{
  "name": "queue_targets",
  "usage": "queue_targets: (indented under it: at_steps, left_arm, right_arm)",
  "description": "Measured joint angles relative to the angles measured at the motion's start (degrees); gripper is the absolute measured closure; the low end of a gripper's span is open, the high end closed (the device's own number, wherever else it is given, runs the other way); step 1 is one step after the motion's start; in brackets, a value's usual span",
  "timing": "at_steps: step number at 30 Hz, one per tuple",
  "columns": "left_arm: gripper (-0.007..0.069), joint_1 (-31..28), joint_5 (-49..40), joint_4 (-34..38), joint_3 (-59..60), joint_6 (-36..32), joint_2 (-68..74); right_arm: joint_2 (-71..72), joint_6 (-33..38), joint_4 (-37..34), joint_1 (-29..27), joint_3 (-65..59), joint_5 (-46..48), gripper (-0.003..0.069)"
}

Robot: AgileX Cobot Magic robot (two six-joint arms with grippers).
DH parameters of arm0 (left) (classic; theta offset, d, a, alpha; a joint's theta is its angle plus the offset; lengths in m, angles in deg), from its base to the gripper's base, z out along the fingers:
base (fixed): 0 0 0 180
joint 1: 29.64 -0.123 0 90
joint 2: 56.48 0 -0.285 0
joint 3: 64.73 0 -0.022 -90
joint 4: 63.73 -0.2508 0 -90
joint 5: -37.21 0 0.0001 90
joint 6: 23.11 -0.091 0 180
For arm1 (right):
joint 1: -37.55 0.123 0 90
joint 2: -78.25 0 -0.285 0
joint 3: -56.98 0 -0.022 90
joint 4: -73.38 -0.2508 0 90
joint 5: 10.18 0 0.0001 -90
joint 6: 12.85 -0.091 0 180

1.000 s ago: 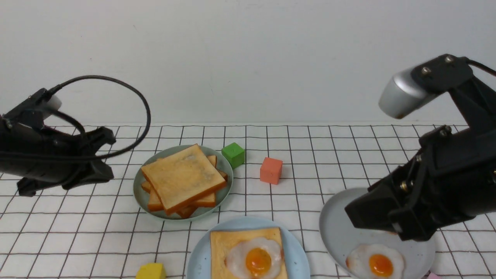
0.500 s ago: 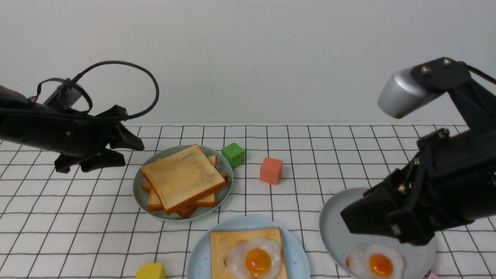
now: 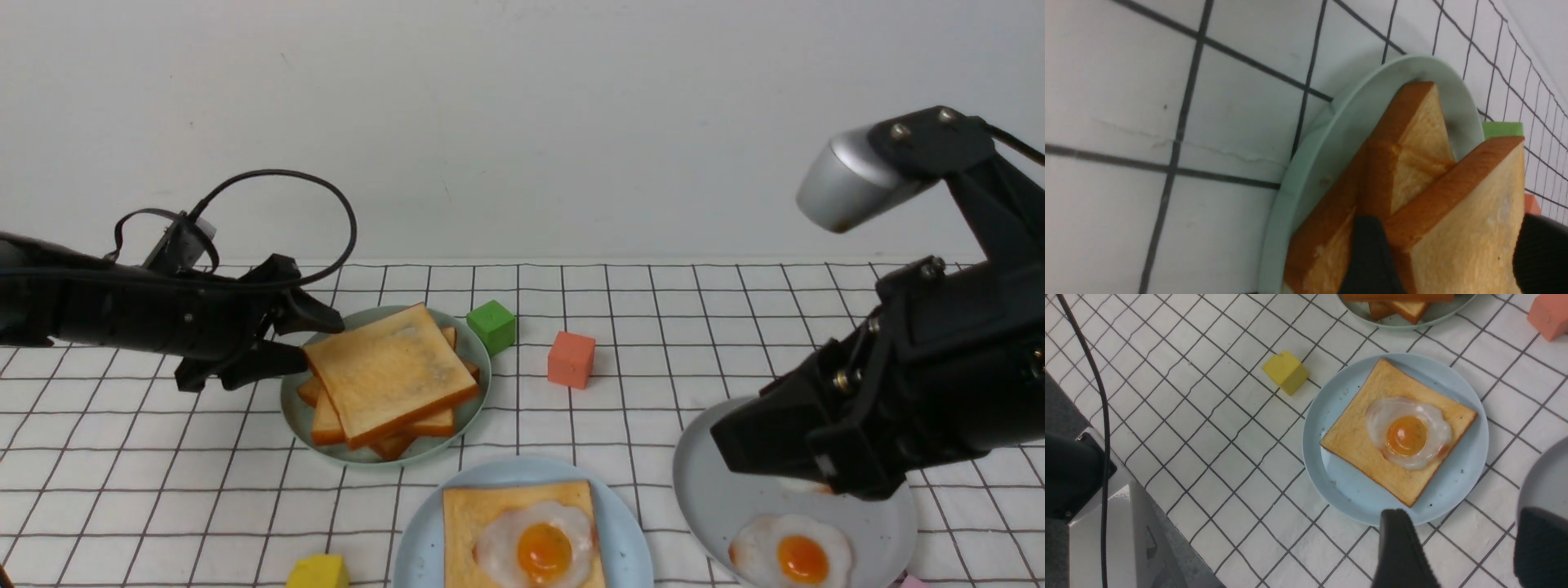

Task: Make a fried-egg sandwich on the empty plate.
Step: Use the left arm to grab a slice of bread, then use the left arm to place a slice of bread on the fried egg in the middle

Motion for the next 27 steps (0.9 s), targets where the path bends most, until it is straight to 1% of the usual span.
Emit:
queue_targets:
  at_steps: [2, 5, 6, 7, 10, 12, 14, 16, 20, 23, 24, 27]
  left_arm:
    - [0.022, 0.0, 0.0, 1.5, -0.1, -1.2, 0.6]
    - [0.0277, 0.0, 0.1, 1.6, -0.1, -1.6, 1.0]
    - [0.0305, 0.0, 0.1, 1.6, -0.1, -1.6, 1.1]
    - [0.0349, 0.0, 0.2, 1.4, -0.1, -1.7, 1.2]
    - [0.0419, 0.0, 0.4, 0.6, -0.1, -1.8, 1.2]
    - [0.0517, 0.0, 0.5, -0.1, -0.2, -2.7, 1.2]
    - [0.0585, -0.1, 0.3, -0.2, -0.5, -3.6, 1.2]
    - [0.0617, -0.5, -0.6, -0.2, -1.0, -4.3, 1.2]
    - [0.0621, -2.1, -4.4, 0.0, -2.5, -4.8, 0.1]
    - [0.0621, -3.5, -7.8, -0.1, -2.9, -5.8, -3.3]
    - [0.0621, -3.8, -10.1, -0.1, -2.6, -6.0, -5.5]
    - [0.0621, -3.0, -12.7, 1.0, 0.6, -6.1, -10.4]
  right_arm:
    - [0.0, -0.7, 0.0, 0.0, 0.0, 0.0, 0.0265]
    - [0.0, -1.0, 0.0, 0.0, 0.0, 0.0, 0.0265]
    - [0.0, -1.0, 0.0, 0.0, 0.0, 0.1, 0.0265]
    - [0.0, -1.0, 0.0, 0.0, 0.0, 0.2, 0.0265]
    - [0.0, -1.0, 0.0, 0.0, 0.0, 0.4, 0.0265]
    - [0.0, -1.0, 0.0, 0.0, 0.0, 0.6, 0.0265]
    - [0.0, -1.0, 0.0, 0.0, 0.0, 0.9, 0.0265]
    - [0.0, -1.0, 0.0, 0.0, 0.0, 1.1, 0.0265]
    - [0.0, -1.0, 0.0, 0.0, 0.0, 1.2, 0.0265]
    - [0.0, -1.0, 0.0, 0.0, 0.0, 1.6, 0.0265]
    - [0.0, -1.0, 0.0, 0.0, 0.0, 1.9, 0.0265]
    - [0.0, -1.0, 0.0, 0.0, 0.0, 2.7, 0.0266]
